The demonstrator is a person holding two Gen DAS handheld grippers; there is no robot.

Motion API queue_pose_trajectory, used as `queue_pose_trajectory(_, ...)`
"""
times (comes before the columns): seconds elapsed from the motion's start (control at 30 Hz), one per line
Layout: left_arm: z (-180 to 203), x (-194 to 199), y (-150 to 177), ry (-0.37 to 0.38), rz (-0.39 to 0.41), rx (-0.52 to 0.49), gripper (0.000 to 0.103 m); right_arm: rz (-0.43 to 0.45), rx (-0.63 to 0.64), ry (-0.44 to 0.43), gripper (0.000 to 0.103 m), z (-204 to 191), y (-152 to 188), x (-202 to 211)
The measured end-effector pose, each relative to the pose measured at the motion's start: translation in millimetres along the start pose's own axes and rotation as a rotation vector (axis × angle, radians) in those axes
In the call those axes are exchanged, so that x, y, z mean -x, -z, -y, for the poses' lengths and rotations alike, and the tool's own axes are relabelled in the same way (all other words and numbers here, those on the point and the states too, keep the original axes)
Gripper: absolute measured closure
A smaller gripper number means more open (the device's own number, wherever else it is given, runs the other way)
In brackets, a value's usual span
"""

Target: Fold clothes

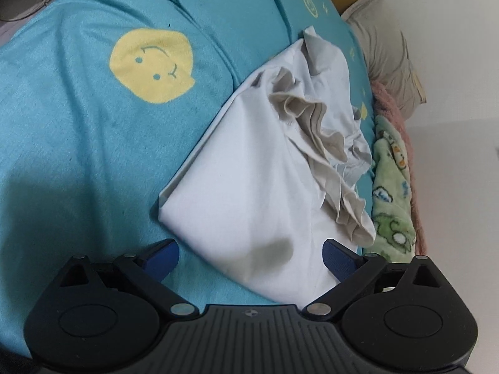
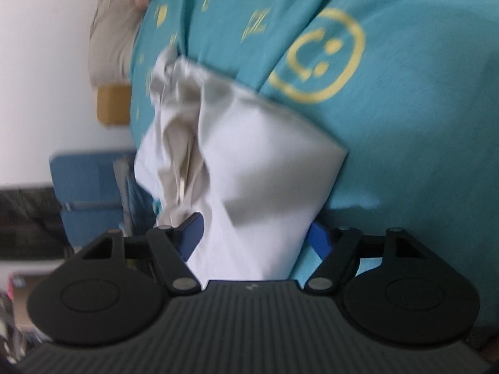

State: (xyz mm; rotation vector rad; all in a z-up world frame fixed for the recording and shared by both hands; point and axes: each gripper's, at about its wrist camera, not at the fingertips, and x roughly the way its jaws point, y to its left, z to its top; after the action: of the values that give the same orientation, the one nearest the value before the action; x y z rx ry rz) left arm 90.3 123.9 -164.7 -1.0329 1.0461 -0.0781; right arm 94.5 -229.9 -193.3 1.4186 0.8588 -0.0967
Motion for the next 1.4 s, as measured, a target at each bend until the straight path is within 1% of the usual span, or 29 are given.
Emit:
queue_pose_trajectory(0.03,-1.5,0.3,-1.1,-0.003,0.016,0.013,0.019,0.015,-0.011,-0.008,0.031,1.8,0.1,0.7)
queue_pose_trajectory(0.07,-3.0,0.6,-2.1,-0.007,0.032,0.026,0.027,0.027,-0.012,-0.008,0.033,2.0,0.9,1.4)
queue_pose_trajectory(0.1,-6.0,1.4,-3.1,-0.01,0.046,0.045,0.032,0.038,-0.011,-0.007,0.035,2.0,1.9,2.2)
queue_pose_trajectory(0.13,-9.7,2.6,-4.1,-0.012,0.058,0.067,0.045,0.047,0.003,0.011,0.044,0.6,3.4,2.5)
queue_pose_trajectory(0.17,-14.0,3.2,-4.8,-0.015,0.067,0.091,0.056,0.05,0.008,0.023,0.058,1.6,3.1,2.9)
queue_pose_trajectory(0.2,-18.2,3.6,-5.3,-0.014,0.071,0.113,0.061,0.053,0.011,0.034,0.063,2.8,2.6,3.2)
queue_pose_trajectory(0.23,-21.4,3.9,-5.5,-0.014,0.075,0.13,0.072,0.055,0.015,0.045,0.072,4.1,2.0,3.6)
queue_pose_trajectory(0.27,-24.2,4.3,-5.6,-0.014,0.078,0.145,0.08,0.058,0.019,0.056,0.077,5.4,1.4,4.0)
queue_pose_trajectory(0.33,-28.1,5.3,-5.4,-0.006,0.09,0.164,0.084,0.061,0.029,0.053,0.082,5.7,1.4,4.2)
queue_pose_trajectory(0.37,-28.4,6.2,-5.0,-0.003,0.099,0.164,0.089,0.062,0.048,0.053,0.086,3.7,1.9,5.1)
queue_pose_trajectory(0.43,-24.8,9.1,-3.4,0.001,0.122,0.142,0.093,0.066,0.088,0.046,0.09,-1.3,3.0,7.4)
queue_pose_trajectory(0.57,-10.3,22.9,0.1,0.02,0.165,0.081,0.096,0.074,0.173,0.01,0.092,-16.9,6.1,17.0)
queue_pose_trajectory(0.63,-3.7,35.8,1.2,0.051,0.184,0.079,0.097,0.074,0.194,-0.001,0.093,-26.6,2.9,23.6)
queue_pose_trajectory(0.7,6.9,48.7,2.7,0.066,0.19,0.071,0.098,0.077,0.223,0.003,0.093,-36.5,1.6,31.5)
queue_pose_trajectory(0.83,37.6,77.4,10.5,0.075,0.213,0.004,0.098,0.101,0.273,-0.001,0.094,-55.2,7.5,59.9)
queue_pose_trajectory(0.97,57.9,115.1,26.4,0.095,0.231,-0.039,0.098,0.129,0.336,-0.015,0.094,-76.1,20.8,89.9)
queue_pose_trajectory(1.07,60.4,148.7,47.6,0.101,0.229,-0.061,0.098,0.147,0.368,-0.022,0.094,-82.1,33.5,118.2)
queue_pose_trajectory(1.2,56.5,183.6,74.7,0.064,0.213,-0.085,0.098,0.17,0.504,0.041,0.094,-86.0,64.0,157.4)
queue_pose_trajectory(1.3,52.9,212.7,97.7,0.047,0.22,-0.115,0.098,0.173,0.549,0.047,0.094,-84.7,84.8,182.7)
queue_pose_trajectory(1.4,50.5,236.2,111.0,0.086,0.198,-0.141,0.098,0.173,0.563,0.044,0.094,-78.4,97.4,209.2)
